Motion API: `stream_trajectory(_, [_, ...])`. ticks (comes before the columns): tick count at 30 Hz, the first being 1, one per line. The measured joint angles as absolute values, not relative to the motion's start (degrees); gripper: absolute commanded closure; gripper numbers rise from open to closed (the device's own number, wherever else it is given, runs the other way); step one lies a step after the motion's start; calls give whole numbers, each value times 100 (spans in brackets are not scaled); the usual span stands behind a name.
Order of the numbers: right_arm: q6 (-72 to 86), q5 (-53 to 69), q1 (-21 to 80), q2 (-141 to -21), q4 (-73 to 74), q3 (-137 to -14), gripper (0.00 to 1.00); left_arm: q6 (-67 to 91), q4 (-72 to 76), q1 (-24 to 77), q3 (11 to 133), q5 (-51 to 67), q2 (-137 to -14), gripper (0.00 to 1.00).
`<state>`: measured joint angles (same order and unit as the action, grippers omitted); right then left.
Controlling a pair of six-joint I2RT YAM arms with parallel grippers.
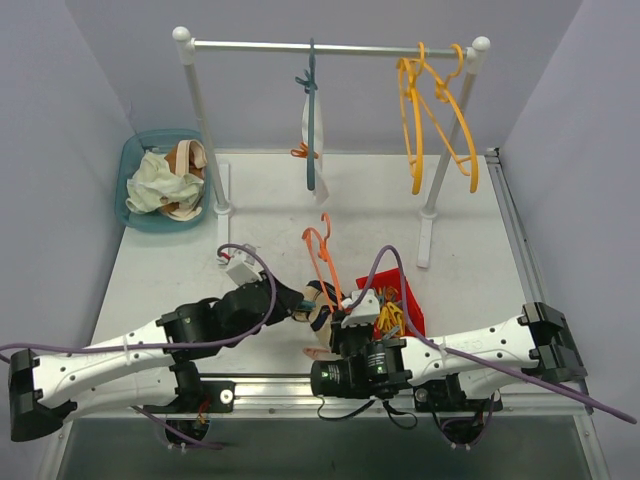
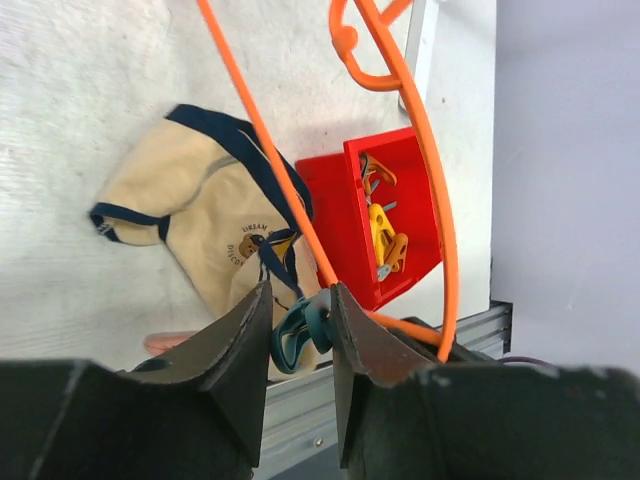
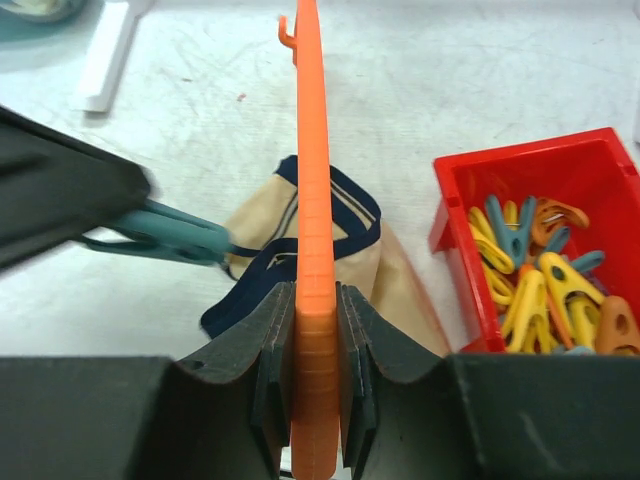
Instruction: Remove the underwear clipped to the hanger
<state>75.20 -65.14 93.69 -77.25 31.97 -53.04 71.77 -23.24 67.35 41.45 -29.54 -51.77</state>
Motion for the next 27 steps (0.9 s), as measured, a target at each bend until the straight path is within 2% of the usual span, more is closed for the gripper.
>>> stream_trajectory(8, [7522, -6462, 9334, -7714, 3411, -5172, 100, 7286, -2659, 6707, 3516, -3183, -4195, 98])
stream_trajectory(14, [7546, -6418, 9349, -7507, 3507, -5048, 100, 7183, -3085, 6707, 3590, -3474, -4506, 95])
stream_trajectory(17, [7714, -6401, 9406, -7157, 3828, -4932, 100, 7126, -3352, 6707, 3599, -3612, -4630, 75])
stream_trajectory(18, [7756, -6394, 9428, -7004, 3942, -4877, 100, 7100, -3433, 6707, 3599, -3664, -4584, 57])
stream_trajectory(21, [7747, -6375, 9461, -6399, 4219, -4650, 100, 6982, -3577, 6707, 3599, -3813, -4285, 27])
stream_trajectory(22, [7697, -6375, 9459, -6182, 4294, -4589, 100, 6930, -3605, 6707, 3599, -3872, -4147, 14])
stream_trajectory(24, [7498, -6403, 9430, -5815, 4429, -4560, 100, 6831, -3660, 6707, 3599, -3994, -3896, 4])
stream_trajectory(27, [7109, -6445, 9183, -5553, 4493, -4637, 100, 6729, -3726, 6707, 3599, -4171, -3634, 5])
